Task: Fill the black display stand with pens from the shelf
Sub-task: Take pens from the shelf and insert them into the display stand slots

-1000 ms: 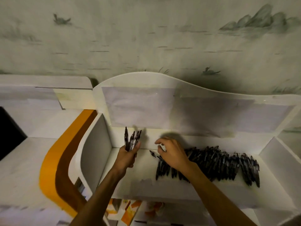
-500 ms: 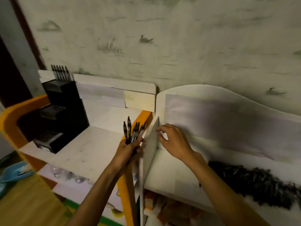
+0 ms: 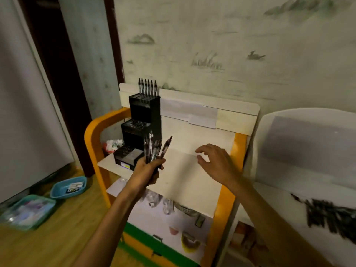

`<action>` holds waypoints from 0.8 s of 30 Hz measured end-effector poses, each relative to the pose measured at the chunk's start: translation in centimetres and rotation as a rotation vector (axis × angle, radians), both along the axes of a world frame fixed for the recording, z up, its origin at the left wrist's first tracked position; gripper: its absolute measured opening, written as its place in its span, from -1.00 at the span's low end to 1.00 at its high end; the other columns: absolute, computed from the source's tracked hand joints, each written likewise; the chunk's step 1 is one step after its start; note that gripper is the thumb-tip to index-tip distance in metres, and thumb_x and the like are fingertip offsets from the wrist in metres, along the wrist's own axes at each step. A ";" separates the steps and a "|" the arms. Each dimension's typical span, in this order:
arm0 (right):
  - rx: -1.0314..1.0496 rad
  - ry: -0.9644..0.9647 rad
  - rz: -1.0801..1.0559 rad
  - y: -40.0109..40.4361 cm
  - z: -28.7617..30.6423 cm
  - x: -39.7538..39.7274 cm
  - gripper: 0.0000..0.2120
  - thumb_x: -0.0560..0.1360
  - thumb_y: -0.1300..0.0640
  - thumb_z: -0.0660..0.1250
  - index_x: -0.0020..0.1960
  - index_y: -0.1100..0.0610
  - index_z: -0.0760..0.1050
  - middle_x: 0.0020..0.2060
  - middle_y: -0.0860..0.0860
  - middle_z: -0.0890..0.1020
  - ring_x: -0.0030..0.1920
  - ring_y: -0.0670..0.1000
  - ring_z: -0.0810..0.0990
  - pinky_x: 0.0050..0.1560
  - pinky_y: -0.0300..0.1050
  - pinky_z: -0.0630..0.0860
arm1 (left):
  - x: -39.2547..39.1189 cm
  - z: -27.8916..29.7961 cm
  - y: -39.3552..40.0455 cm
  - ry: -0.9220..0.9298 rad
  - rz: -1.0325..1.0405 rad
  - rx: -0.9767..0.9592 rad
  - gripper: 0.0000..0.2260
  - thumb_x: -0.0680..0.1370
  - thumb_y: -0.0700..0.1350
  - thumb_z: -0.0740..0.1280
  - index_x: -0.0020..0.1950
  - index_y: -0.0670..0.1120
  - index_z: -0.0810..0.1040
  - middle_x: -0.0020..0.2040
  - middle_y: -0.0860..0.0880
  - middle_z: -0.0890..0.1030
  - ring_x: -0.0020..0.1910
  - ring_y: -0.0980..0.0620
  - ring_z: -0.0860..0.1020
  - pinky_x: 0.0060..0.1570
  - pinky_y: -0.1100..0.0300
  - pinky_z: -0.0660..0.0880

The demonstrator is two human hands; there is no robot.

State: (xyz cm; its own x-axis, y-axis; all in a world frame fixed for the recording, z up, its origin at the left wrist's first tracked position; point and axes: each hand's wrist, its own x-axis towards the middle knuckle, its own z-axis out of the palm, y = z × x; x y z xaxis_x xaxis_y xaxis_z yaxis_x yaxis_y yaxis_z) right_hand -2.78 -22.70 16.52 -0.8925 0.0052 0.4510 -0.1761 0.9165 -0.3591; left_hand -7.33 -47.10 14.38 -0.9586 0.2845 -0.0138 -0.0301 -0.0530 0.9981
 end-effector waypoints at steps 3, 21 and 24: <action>-0.003 -0.011 -0.031 -3.1 0.0 -1.9 -0.79 0.58 0.06 0.32 0.19 0.05 0.58 0.12 -0.03 0.64 0.12 0.02 0.59 0.16 -0.04 0.47 | -1.4 0.4 -4.2 0.024 0.020 -0.041 -0.77 0.57 -0.06 0.41 -0.08 -0.23 0.52 -0.39 -0.09 0.38 -0.49 0.07 0.29 -0.52 0.22 0.19; -0.010 0.033 -0.087 -13.7 0.2 -22.2 -0.81 0.57 0.07 0.34 0.15 0.07 0.61 0.12 0.01 0.66 0.05 0.02 0.61 0.11 -0.14 0.49 | -23.2 3.9 -16.9 0.143 0.033 -0.199 -0.76 0.59 -0.07 0.37 -0.23 -0.16 0.62 -0.44 -0.08 0.51 -0.53 0.03 0.35 -0.52 0.22 0.18; 0.003 0.065 -0.083 -14.3 1.1 -26.0 -0.84 0.55 0.10 0.37 0.11 0.09 0.61 0.05 0.02 0.67 0.00 0.04 0.62 0.03 -0.18 0.46 | -27.7 5.1 -17.5 0.163 0.033 -0.221 -0.73 0.58 -0.04 0.39 -0.28 -0.12 0.65 -0.42 -0.21 0.45 -0.50 -0.08 0.33 -0.45 0.14 0.20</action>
State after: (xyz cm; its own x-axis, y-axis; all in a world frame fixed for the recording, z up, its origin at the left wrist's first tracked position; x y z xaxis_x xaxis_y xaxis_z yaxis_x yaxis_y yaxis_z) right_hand -28.78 -36.98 17.67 -0.8579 0.0762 0.5081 -0.1227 0.9300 -0.3465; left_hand -35.00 -64.61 19.45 -0.9621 0.2600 0.0828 0.1297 0.1686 0.9771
